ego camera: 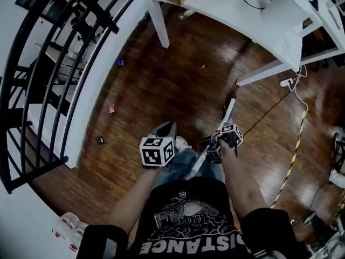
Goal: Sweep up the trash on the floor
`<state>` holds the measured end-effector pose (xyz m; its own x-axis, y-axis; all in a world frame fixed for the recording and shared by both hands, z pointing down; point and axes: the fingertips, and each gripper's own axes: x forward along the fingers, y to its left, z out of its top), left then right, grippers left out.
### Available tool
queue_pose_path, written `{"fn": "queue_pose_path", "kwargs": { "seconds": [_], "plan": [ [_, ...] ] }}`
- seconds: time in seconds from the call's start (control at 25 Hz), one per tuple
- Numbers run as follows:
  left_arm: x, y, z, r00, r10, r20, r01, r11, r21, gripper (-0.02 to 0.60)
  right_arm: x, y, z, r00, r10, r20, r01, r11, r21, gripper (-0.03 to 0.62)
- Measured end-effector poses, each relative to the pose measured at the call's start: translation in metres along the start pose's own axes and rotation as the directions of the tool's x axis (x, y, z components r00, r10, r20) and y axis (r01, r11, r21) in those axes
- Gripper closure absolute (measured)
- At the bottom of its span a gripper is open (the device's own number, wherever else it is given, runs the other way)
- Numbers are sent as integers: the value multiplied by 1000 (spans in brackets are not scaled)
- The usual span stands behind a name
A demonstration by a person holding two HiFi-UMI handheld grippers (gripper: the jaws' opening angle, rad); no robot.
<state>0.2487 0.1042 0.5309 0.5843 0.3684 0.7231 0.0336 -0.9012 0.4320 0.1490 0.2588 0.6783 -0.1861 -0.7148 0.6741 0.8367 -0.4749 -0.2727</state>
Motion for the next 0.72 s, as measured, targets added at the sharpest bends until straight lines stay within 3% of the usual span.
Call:
{"fn": "queue_pose_path", "kwargs": {
  "seconds": [0.32, 0.72],
  "plan": [
    [-18, 41, 30, 995, 70, 68, -68, 997, -38, 577, 26, 68, -8, 990, 134, -39, -135, 991, -14, 586],
    [-27, 71, 38, 985, 149, 85, -140, 984, -109, 577, 29, 107, -1, 996, 41, -80, -52, 989, -137, 576]
  ]
}}
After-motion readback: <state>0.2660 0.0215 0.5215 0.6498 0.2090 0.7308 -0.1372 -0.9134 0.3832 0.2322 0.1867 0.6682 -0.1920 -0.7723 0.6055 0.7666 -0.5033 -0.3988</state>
